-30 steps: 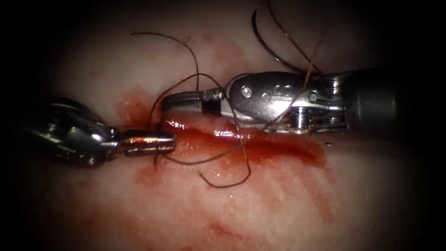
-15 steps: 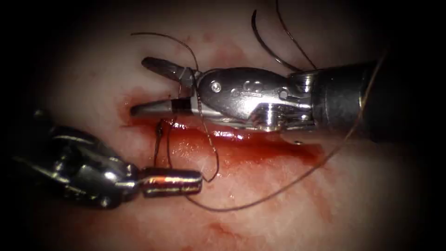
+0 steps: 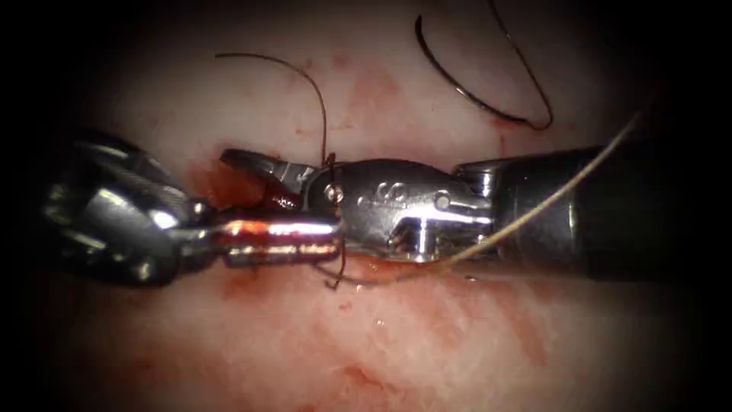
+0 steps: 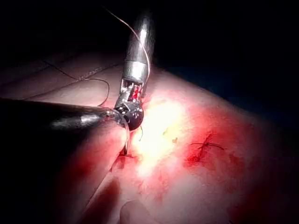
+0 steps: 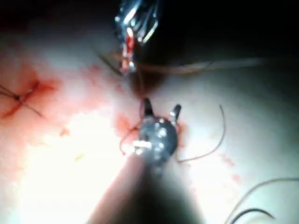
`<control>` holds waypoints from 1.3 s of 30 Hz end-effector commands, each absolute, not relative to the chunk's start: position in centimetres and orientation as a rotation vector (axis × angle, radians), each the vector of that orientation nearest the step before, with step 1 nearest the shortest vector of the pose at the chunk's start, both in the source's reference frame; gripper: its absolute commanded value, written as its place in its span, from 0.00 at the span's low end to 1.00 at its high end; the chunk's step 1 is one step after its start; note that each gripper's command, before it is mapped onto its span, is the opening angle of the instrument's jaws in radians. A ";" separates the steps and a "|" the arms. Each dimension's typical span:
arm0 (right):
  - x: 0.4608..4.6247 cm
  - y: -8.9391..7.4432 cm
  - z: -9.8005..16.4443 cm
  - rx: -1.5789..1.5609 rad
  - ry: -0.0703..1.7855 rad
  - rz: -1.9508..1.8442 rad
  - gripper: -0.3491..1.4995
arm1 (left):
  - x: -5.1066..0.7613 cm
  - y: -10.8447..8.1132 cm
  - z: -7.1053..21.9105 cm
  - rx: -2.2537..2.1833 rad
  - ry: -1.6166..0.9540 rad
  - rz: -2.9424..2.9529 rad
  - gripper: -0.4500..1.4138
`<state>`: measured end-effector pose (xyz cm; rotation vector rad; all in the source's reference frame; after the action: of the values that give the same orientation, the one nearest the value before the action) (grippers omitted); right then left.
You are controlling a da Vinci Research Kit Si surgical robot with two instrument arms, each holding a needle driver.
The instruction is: Wound Closure
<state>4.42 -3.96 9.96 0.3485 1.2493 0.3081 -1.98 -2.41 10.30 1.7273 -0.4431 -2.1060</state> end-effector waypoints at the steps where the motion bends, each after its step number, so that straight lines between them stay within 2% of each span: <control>1: 4.46 -4.0 10.0 0.359 1.256 0.297 0.57 | -2.00 -2.3 10.4 1.726 -0.457 -2.116 0.00; 11: 4.42 -4.1 9.8 0.414 1.295 0.202 0.54 | -1.84 -1.9 11.1 1.751 -0.435 -2.130 0.00; 18: 4.41 -4.2 9.8 0.452 1.365 0.162 0.45 | -1.77 -1.9 11.6 1.775 -0.419 -2.151 0.00; 22: 4.40 -4.2 9.8 0.461 1.440 0.165 0.36 | -1.74 -2.0 11.8 1.801 -0.435 -2.146 0.00; 34: 4.41 -4.1 9.9 0.511 1.626 0.343 0.34 | -1.55 -2.0 11.8 1.879 -0.486 -2.109 0.00; 36: 4.44 -4.1 9.9 0.508 1.656 0.392 0.41 | -1.52 -2.0 11.8 1.892 -0.499 -2.102 0.00; 39: 4.44 -4.1 9.9 0.511 1.670 0.456 0.61 | -1.49 -2.1 11.8 1.909 -0.499 -2.104 0.00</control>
<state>4.36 -4.07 9.92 0.5129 1.6710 0.4635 -1.43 -2.09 11.71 1.9091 -0.5010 -2.1027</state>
